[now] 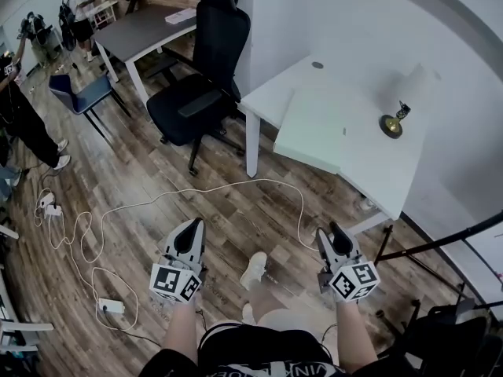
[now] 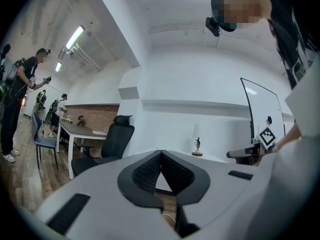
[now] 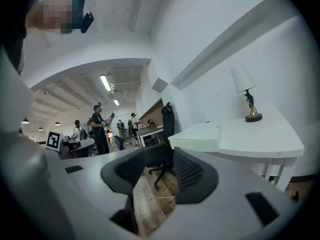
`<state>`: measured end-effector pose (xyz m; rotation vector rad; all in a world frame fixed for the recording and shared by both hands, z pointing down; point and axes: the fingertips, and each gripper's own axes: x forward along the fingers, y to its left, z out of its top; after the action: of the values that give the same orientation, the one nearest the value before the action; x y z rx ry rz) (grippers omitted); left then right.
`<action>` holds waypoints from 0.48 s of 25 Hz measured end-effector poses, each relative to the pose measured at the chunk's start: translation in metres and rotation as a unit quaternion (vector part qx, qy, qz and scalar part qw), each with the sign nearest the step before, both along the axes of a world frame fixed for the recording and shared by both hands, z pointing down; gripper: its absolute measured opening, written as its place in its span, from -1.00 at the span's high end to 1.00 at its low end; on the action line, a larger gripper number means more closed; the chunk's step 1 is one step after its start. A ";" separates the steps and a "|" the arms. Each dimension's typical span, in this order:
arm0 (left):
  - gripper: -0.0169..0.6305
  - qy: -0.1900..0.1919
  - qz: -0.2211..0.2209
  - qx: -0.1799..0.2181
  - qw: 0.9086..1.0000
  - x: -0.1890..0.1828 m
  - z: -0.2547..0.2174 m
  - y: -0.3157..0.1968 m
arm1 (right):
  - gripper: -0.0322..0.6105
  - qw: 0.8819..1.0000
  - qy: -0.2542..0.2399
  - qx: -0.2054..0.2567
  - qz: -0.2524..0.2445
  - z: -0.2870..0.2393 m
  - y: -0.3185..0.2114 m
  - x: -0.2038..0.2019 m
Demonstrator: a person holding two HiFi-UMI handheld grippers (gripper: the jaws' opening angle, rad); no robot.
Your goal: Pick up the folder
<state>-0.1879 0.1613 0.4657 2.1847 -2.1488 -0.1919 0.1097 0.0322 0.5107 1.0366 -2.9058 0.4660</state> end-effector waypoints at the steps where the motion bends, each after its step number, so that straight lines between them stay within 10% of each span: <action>1: 0.91 0.000 0.000 0.000 1.000 -0.001 0.000 -0.004 | 0.36 1.000 -0.003 -0.001 -0.002 0.001 -0.004 -0.004; 12: 0.91 -0.010 0.020 0.005 1.000 -0.026 -0.003 -0.074 | 0.35 1.000 -0.018 -0.017 0.016 0.012 -0.060 -0.031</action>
<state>-0.2143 0.0870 0.4628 2.2413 -2.1168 -0.1794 0.0790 -0.0277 0.5229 1.0836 -2.9048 0.5382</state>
